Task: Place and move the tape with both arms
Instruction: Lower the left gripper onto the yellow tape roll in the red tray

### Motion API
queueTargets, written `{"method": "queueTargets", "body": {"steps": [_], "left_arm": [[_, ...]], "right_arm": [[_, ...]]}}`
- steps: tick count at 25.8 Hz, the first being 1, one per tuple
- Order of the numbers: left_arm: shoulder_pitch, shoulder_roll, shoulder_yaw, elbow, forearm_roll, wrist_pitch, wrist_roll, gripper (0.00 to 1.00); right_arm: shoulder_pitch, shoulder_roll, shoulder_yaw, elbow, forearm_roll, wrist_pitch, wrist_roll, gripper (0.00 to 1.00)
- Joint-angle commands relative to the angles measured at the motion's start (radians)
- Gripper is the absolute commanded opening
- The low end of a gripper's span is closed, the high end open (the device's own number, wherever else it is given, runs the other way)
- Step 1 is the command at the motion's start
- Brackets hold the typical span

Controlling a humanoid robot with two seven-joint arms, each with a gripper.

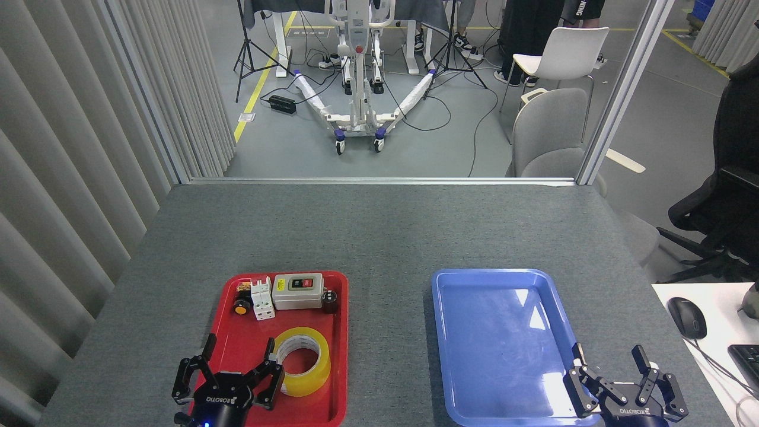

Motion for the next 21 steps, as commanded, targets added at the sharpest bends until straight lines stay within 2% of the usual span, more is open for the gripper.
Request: {"method": "queueTargets", "body": {"steps": [1,9,14,16,19,21], "left_arm": [[-0.004,-0.001,-0.002,0.0,0.016,-0.003,-0.011,1.0],[-0.021,-0.001,-0.009,0.011,0.021,-0.003,-0.062,1.0],[-0.033,0.0,-0.035,-0.032,0.022,-0.003,-0.102,1.0],[-0.038,0.01,-0.038,-0.047,0.022,-0.003,-0.202,1.0],[-0.058,0.011,-0.041,-0.059,0.022,0.0,-0.461,1.0],[-0.072,0.013,-0.041,-0.075,0.035,0.009,-0.593,1.0]], "right_arm": [[-0.003,-0.003,0.003,0.0,-0.066,0.03,0.005,1.0],[0.002,-0.009,0.029,0.002,-0.061,-0.019,0.005,1.0],[0.001,-0.012,0.029,0.0,-0.058,-0.02,0.005,1.0],[0.001,-0.015,0.029,0.0,-0.056,-0.026,0.006,1.0],[0.001,-0.016,0.029,0.0,-0.055,-0.045,0.008,1.0],[0.001,-0.026,0.029,0.0,-0.047,-0.055,0.008,1.0]]}}
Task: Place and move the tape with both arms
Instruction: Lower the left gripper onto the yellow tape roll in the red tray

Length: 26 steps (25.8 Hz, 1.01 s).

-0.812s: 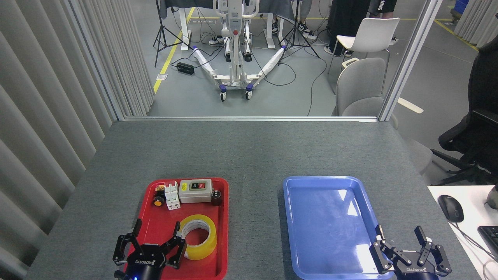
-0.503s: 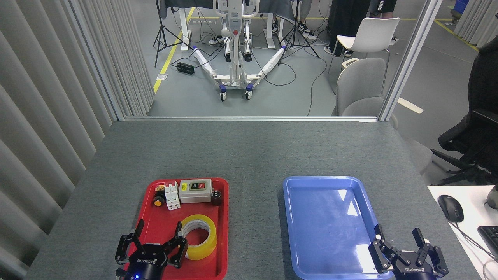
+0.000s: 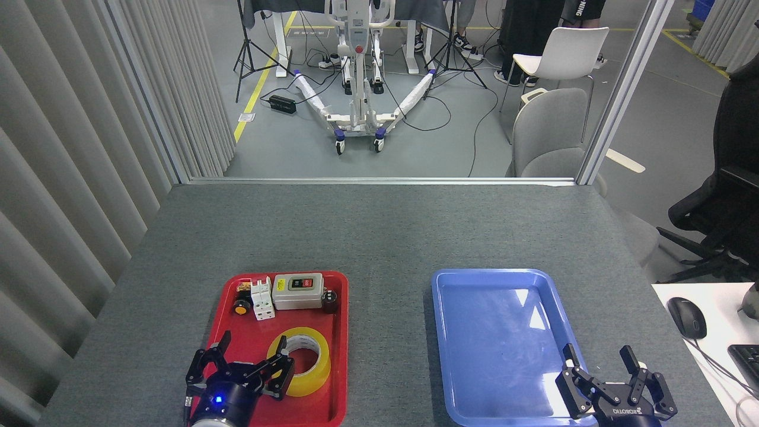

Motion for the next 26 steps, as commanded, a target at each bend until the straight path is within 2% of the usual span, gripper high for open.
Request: {"method": "queueTargets", "body": {"steps": [1,4,11,15,19,26], "left_arm": [[-0.024,0.003,-0.002,-0.023,0.02,0.009,-0.227,1.0],[-0.048,0.005,-0.005,-0.04,0.028,0.006,-0.314,1.0],[-0.14,0.005,-0.035,-0.037,0.028,0.009,-0.561,1.0],[-0.199,0.007,-0.035,0.009,0.031,0.012,-0.663,1.0],[-0.251,0.005,-0.038,0.092,0.029,0.019,-0.707,1.0],[-0.3,-0.006,-0.075,0.224,0.023,0.108,-0.713,1.0]], "right_arm": [[0.0,-0.019,-0.002,-0.001,0.018,-0.016,0.003,1.0],[0.0,-0.025,-0.002,-0.001,0.044,-0.016,0.004,1.0],[0.0,-0.025,-0.002,-0.001,0.044,-0.016,0.003,1.0],[0.001,-0.021,0.0,-0.001,0.045,-0.022,-0.001,1.0],[-0.002,-0.031,-0.002,-0.001,0.044,-0.025,-0.001,1.0],[-0.002,-0.033,-0.002,-0.001,0.044,-0.036,0.003,1.0]]}}
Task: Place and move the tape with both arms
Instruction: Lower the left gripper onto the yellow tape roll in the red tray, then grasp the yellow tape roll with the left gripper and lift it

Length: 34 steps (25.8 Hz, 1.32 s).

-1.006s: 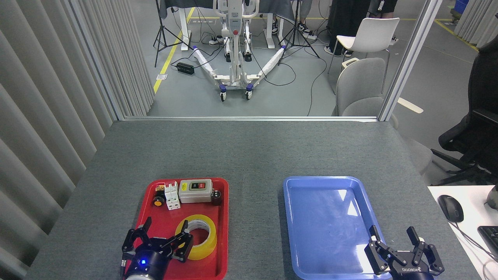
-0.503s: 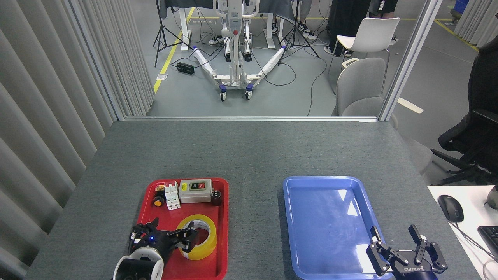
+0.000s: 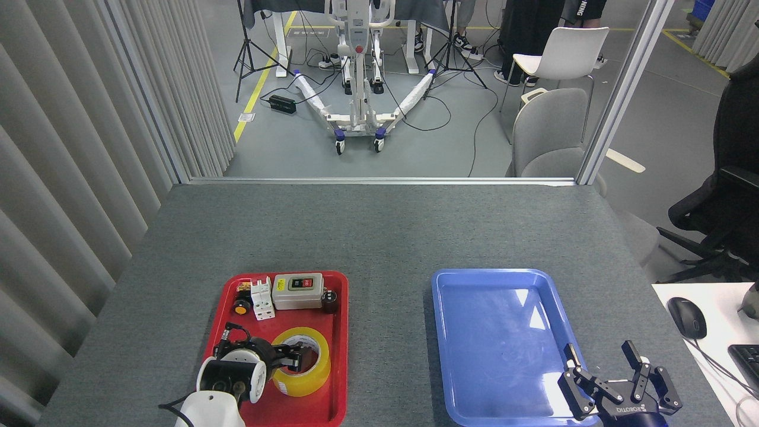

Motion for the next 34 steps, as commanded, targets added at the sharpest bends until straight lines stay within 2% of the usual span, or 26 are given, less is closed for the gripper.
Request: {"method": "queueTargets", "body": {"steps": [1,6,14,15,16,21,27,29,31,34], "left_arm": [[-0.02,-0.003,-0.012,0.064,-0.003,0.024,-0.004,1.0],[-0.045,0.003,-0.029,0.156,-0.006,0.044,-0.002,1.0],[-0.066,0.012,-0.035,0.212,-0.001,0.048,0.002,1.0],[-0.066,0.012,-0.035,0.218,-0.003,0.048,0.002,0.96],[-0.066,0.012,-0.035,0.216,-0.003,0.05,0.002,0.85],[-0.066,0.012,-0.041,0.218,-0.003,0.051,0.001,0.58],[-0.065,0.016,-0.041,0.215,-0.003,0.05,0.001,0.54],[-0.063,0.022,-0.041,0.208,-0.001,0.05,-0.001,0.49],[-0.06,0.022,-0.041,0.205,0.005,0.044,-0.002,0.39],[-0.059,0.026,-0.041,0.202,0.008,0.042,-0.002,0.12]], "right_arm": [[0.0,-0.002,0.0,0.0,0.0,-0.004,0.004,1.0],[0.003,0.005,0.0,0.002,0.0,-0.002,0.004,1.0],[0.003,0.006,0.001,0.006,-0.002,0.004,0.003,1.0],[0.001,0.008,0.001,0.005,-0.002,0.004,0.003,1.0],[0.0,0.008,0.001,0.006,-0.002,0.004,0.003,1.0],[-0.002,0.006,0.003,0.005,-0.003,0.001,0.003,1.0],[-0.002,0.003,0.001,0.005,-0.003,0.005,0.004,1.0],[0.0,0.003,0.001,0.005,-0.005,0.007,0.004,1.0],[0.0,0.003,0.001,0.005,-0.006,0.007,0.004,1.0],[-0.002,0.003,0.001,0.005,-0.006,0.007,0.003,1.0]]}}
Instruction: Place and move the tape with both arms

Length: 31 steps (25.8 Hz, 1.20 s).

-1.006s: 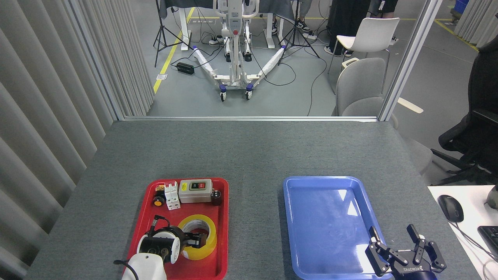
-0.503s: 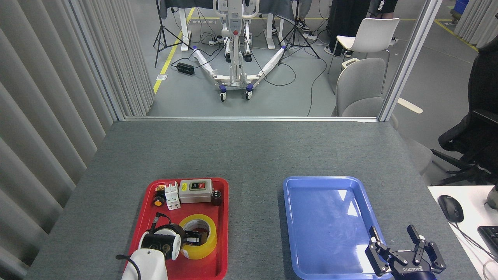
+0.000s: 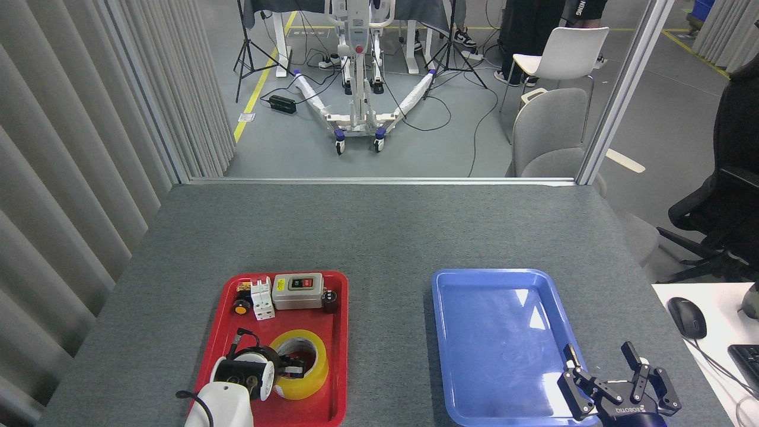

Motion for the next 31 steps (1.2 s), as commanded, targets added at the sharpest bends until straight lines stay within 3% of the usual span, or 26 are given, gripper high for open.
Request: {"method": "queueTargets", "body": {"steps": [1,2,7,10,14,18,23,26,31], "left_arm": [[0.004,0.004,0.0,-0.003,0.006,0.0,-0.002,0.05],[0.004,0.004,0.002,-0.003,0.009,0.005,-0.002,0.0],[0.024,0.004,0.015,-0.06,0.095,0.004,0.0,0.0],[0.076,0.006,0.081,-0.158,0.321,0.008,0.026,0.0],[0.106,-0.027,0.209,-0.233,0.722,0.005,0.09,0.0],[0.09,-0.031,0.242,-0.233,0.899,-0.007,0.083,0.0],[0.103,-0.024,0.241,-0.235,1.169,-0.021,-0.017,0.0],[0.151,-0.028,0.236,-0.232,1.253,-0.124,-0.089,0.0],[0.261,-0.028,0.153,-0.169,1.385,-0.391,-0.218,0.0]], "right_arm": [[-0.001,0.0,0.001,0.0,0.0,0.001,0.004,1.0],[0.001,0.002,0.001,0.0,0.0,0.001,0.004,1.0],[0.001,0.0,0.001,0.0,0.0,0.001,0.004,1.0],[-0.003,0.0,0.013,0.001,0.004,0.002,0.004,1.0],[-0.003,0.0,0.018,0.0,0.007,0.002,0.004,1.0],[-0.004,0.0,0.015,0.0,0.007,0.002,0.002,1.0],[-0.007,-0.002,0.019,-0.002,0.006,-0.009,-0.001,1.0],[-0.01,-0.005,0.021,-0.003,0.006,-0.009,-0.001,1.0],[-0.036,-0.031,0.076,-0.003,-0.007,-0.013,-0.007,1.0]]}}
